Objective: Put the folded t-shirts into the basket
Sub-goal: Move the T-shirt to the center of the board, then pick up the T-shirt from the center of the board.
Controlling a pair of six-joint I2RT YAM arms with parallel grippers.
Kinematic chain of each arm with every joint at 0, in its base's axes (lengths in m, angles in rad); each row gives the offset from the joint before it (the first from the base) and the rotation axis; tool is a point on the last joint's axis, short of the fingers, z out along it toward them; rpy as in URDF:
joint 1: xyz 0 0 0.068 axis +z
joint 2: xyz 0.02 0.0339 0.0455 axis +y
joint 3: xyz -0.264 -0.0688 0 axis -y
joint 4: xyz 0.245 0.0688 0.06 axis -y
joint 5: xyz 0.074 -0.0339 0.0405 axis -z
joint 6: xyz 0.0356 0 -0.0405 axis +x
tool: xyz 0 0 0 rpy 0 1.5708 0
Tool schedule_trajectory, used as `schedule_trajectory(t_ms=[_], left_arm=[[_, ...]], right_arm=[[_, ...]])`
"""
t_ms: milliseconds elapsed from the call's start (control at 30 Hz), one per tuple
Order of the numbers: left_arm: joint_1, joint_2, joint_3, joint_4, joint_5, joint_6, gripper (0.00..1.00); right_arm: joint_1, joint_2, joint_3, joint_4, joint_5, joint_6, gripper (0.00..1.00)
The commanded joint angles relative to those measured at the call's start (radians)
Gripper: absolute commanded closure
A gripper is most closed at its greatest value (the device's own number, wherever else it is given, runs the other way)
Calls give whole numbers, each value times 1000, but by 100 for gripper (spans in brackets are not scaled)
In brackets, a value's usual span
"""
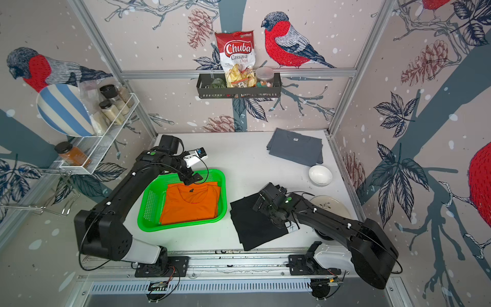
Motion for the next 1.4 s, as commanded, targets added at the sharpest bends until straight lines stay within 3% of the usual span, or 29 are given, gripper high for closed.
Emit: schedule_trajectory(t_ms=[0,100,200,267,433,667,900,1033,1233,1367], left_arm=[[-66,55,55,-39,-4,25,7],[-150,92,69,-32,-6,19,7],[-220,107,61,-18,4,14,7],[-260,117,53,-9,0,8,7],[-357,142,37,29,-61,-16,7],[-476,208,66,55,-94,-32,8],[-566,263,55,133,-155,-96,9],[-571,265,27,164,-168,-113,9],[-574,292,12,163,-167,-107,9],[-577,335,30,166,-190,-131,9]], right_arm=[[-112,-9,104,-280,165,-128,0],[-295,34,212,-424,174,-174,0],[-519,96,243,-402,-43,-229,0],[-573,134,267,-395,-80,-209,0],[-502,236,418,-457,46,-68,0],[-402,421,497,-420,9,171,0],[-371,661,637,-394,-91,218,0],[-370,808,749,-496,-81,201,0],[-369,916,791,-530,-96,188,0],[-377,958,786,-521,-104,182,10]])
